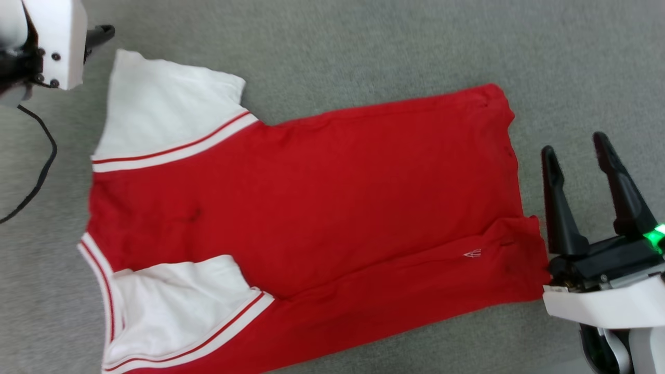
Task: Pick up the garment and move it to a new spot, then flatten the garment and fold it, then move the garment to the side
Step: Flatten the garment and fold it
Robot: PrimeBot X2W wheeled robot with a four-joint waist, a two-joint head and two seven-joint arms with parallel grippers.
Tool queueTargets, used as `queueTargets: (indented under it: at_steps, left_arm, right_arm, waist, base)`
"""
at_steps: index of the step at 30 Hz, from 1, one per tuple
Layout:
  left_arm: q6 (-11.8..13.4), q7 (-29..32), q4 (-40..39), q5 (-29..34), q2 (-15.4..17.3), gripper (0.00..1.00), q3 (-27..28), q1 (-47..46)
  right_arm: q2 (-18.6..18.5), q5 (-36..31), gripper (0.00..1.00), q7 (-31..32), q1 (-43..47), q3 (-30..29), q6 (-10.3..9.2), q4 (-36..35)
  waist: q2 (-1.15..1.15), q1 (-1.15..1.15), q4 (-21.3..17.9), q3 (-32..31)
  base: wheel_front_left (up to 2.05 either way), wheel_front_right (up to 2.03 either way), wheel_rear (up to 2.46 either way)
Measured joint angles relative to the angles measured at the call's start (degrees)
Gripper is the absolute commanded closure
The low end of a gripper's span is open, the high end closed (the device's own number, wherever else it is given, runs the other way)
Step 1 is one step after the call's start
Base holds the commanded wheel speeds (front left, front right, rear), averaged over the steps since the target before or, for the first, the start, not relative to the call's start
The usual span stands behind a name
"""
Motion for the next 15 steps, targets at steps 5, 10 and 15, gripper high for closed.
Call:
queueTargets:
  at_steps: [5, 10, 15]
  left_arm:
    - [0.13, 10.32, 0.44, -0.08, 0.01, 0.00, -2.15, -3.78]
    - [-0.02, 15.07, 0.35, -0.02, 0.27, 0.00, -3.72, -4.52]
    - [-0.57, 15.96, -0.24, -0.31, 1.21, 0.00, -4.09, -4.70]
  right_arm:
    - [-0.45, 0.27, 0.00, -0.59, -1.92, 1.03, 0.00, 1.54]
    - [-0.92, 1.00, 0.00, -1.03, -3.64, 2.32, -0.01, 3.33]
    - [-1.60, 1.15, 0.00, -1.29, -4.92, 3.05, 0.00, 5.21]
  waist:
    - [0.00, 0.00, -1.66, 3.87]
    - [0.00, 0.00, -3.25, 6.78]
    - [0.00, 0.00, -4.17, 7.88]
  base:
    - [0.00, 0.00, 0.00]
    - [0.00, 0.00, 0.00]
    - [0.00, 0.00, 0.00]
